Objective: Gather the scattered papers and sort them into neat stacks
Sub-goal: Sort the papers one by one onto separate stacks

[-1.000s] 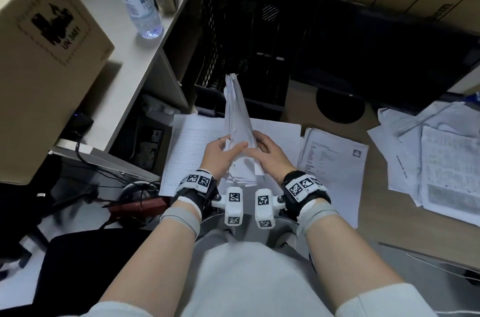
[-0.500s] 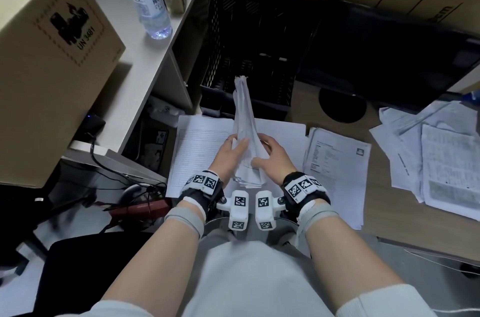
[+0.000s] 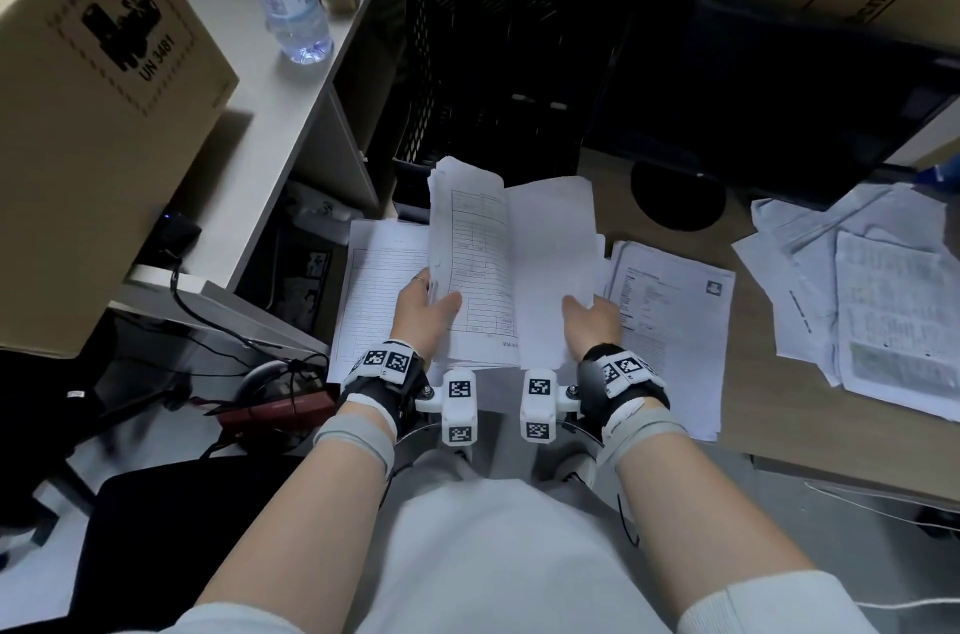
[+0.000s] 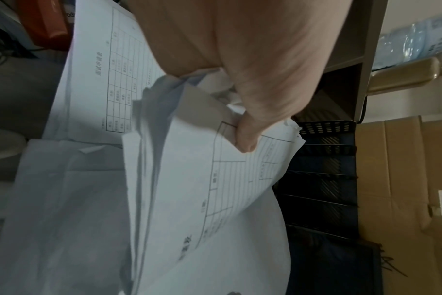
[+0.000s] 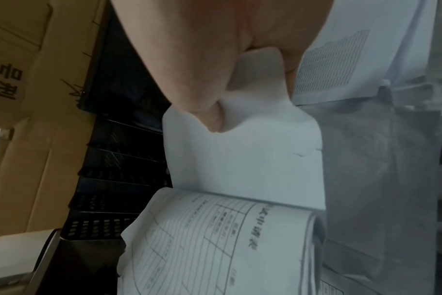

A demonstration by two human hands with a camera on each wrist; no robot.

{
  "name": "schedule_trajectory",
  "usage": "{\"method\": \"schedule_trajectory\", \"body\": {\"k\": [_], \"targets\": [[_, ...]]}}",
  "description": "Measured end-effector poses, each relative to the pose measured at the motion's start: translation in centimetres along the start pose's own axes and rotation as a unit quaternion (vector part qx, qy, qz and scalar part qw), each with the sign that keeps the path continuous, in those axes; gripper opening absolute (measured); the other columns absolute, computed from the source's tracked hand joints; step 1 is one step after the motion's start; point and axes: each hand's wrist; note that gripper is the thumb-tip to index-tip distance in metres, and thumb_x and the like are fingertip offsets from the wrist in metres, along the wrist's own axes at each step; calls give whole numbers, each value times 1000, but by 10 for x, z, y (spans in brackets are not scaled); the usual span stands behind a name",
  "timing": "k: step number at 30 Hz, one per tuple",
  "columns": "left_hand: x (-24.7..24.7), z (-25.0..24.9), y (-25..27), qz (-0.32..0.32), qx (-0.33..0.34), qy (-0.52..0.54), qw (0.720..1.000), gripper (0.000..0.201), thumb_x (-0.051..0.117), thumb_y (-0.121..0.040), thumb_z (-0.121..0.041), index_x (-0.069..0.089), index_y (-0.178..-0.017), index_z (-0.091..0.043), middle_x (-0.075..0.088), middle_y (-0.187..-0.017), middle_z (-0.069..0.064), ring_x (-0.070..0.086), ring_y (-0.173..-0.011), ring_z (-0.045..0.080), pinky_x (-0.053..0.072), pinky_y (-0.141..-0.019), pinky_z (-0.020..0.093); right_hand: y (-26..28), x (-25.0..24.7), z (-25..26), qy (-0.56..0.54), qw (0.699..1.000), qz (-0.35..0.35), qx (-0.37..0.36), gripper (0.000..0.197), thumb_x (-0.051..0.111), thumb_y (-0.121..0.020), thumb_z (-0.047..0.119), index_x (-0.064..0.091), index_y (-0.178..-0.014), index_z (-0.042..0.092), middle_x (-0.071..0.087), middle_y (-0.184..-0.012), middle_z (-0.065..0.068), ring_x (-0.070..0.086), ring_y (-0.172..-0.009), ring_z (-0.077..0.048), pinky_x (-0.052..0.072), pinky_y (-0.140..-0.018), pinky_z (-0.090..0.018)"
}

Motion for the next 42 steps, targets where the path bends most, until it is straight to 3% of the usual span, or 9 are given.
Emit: {"method": "schedule_trajectory", "body": {"k": [7, 12, 16, 19, 23, 28, 33, 36, 42], "targets": [[-7, 13, 2, -32, -10, 22, 999, 29, 62, -84, -9, 67, -109, -23, 75, -113, 6, 71, -107, 28, 55, -98, 55, 7, -10, -15, 54, 997, -5, 53, 48, 49, -99, 23, 46, -143, 5, 44, -151, -9, 42, -137, -28, 34, -107, -31], [-4, 22, 8, -70, -7, -9, 997, 28, 59, -90, -2, 65, -111, -20, 73, -112, 8, 70, -107, 27, 55, -98, 52, 6, -7, -37, 82, 994, -9, 72, 32, 52, -96, 22, 63, -120, 3, 64, -124, -11, 59, -105, -29, 42, -85, -28], [-13, 31, 11, -118, -6, -44, 992, 28, 58, -91, -1, 64, -111, -20, 73, -108, 4, 69, -104, 23, 56, -98, 47, -8, -1, -62, 98, 988, -19, 121, 36, 50, -94, 22, 62, -125, 6, 64, -127, -14, 63, -104, -33, 51, -86, -34], [-17, 36, 11, -115, -5, -65, 991, 31, 59, -91, -2, 64, -104, -30, 74, -111, 3, 70, -106, 21, 55, -98, 43, -19, 9, -66, 114, 986, -14, 123, 50, 47, -98, 17, 42, -147, 12, 47, -149, -10, 54, -126, -33, 45, -98, -35], [-9, 37, 12, -113, -18, -66, 991, 31, 59, -93, 1, 65, -103, -28, 74, -110, 2, 70, -105, 19, 56, -98, 40, -27, 19, -64, 94, 988, -6, 120, 64, 45, -97, 10, 21, -156, 18, 37, -155, -11, 53, -125, -33, 43, -82, -29], [10, 39, 9, -90, -26, -46, 995, 16, 57, -93, -19, 70, -104, -21, 75, -106, 7, 71, -102, 28, 54, -98, 54, -18, 12, -55, 191, 978, -82, -33, 80, 67, -81, 23, 29, -151, 22, 27, -160, -5, 25, -146, -26, 28, -116, -46], [41, 26, 8, -64, -52, 60, 995, 29, 42, -107, -13, 61, -124, 1, 71, -117, 20, 69, -110, 34, 56, -98, 45, 0, 17, -20, 19, 962, 259, -83, 62, 75, -80, 35, 53, -138, 33, 60, -132, 14, 60, -117, -10, 53, -94, -24], [46, 19, 9, -50, -65, 95, 992, 29, 42, -108, -16, 63, -124, -3, 73, -115, 17, 70, -108, 33, 57, -94, 42, 6, 19, -7, 15, 943, 315, -105, 81, 76, -70, 54, 45, -142, 36, 60, -131, 17, 60, -115, -4, 50, -101, -32], [34, 20, 3, -18, -62, -5, 998, 35, 61, -96, -12, 58, -131, -13, 72, -118, 11, 71, -108, 29, 56, -98, 50, 12, 14, 8, 0, 925, 367, -100, 83, 79, -76, 46, 38, -144, 24, 54, -128, 14, 56, -111, 1, 45, -88, -13]]}}
Point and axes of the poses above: each hand's wrist, its own y-axis away from the middle knuckle, its own x-axis out of the palm, z = x × y
